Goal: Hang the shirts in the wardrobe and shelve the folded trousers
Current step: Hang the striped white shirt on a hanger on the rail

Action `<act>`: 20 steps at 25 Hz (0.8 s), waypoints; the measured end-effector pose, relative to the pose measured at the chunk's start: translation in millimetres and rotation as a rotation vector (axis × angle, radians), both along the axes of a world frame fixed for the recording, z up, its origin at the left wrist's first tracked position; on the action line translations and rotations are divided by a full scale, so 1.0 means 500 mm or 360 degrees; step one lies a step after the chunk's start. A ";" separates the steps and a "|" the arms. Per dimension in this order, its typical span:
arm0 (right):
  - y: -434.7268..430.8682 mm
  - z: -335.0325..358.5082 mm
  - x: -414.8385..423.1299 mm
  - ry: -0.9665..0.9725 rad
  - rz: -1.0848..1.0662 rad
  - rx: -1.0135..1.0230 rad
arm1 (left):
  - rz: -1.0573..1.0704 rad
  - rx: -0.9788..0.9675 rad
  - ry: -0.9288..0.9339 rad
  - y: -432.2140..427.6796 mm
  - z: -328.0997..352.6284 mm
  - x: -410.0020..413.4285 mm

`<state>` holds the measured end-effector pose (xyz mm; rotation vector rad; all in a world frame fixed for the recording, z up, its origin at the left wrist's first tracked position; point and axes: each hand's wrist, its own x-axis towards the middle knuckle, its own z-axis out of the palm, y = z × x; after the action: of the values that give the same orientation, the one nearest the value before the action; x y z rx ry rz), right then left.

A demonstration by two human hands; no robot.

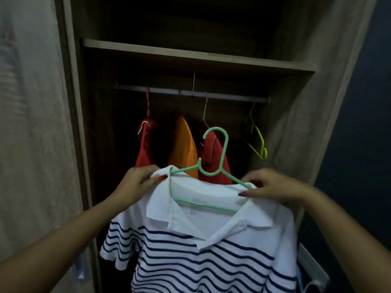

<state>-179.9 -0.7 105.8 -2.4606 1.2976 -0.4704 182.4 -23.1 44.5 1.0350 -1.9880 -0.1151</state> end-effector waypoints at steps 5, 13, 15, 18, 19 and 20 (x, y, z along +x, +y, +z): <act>0.081 0.054 -0.117 -0.0346 -0.0145 0.0226 | -0.0177 0.0227 0.0033 -0.056 0.071 -0.073; 0.170 0.115 -0.193 -0.0474 -0.0616 -0.0220 | -0.0335 -0.0149 -0.0681 -0.152 0.131 -0.299; 0.185 0.119 -0.213 -0.0411 -0.0712 -0.0297 | -0.0294 0.0000 -0.1004 -0.178 0.142 -0.330; 0.206 0.121 -0.233 -0.0302 -0.0817 -0.0382 | -0.0151 -0.0079 -0.1227 -0.198 0.130 -0.312; 0.210 0.123 -0.236 -0.0284 -0.0841 -0.0415 | -0.0100 -0.0152 -0.1246 -0.200 0.124 -0.300; 0.211 0.125 -0.236 -0.0265 -0.0851 -0.0450 | -0.0064 -0.0189 -0.1211 -0.197 0.118 -0.290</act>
<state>-298.0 104.6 168.5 -2.1894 1.9236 -1.0261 37.4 -121.6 103.4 1.0505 -2.6494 0.4335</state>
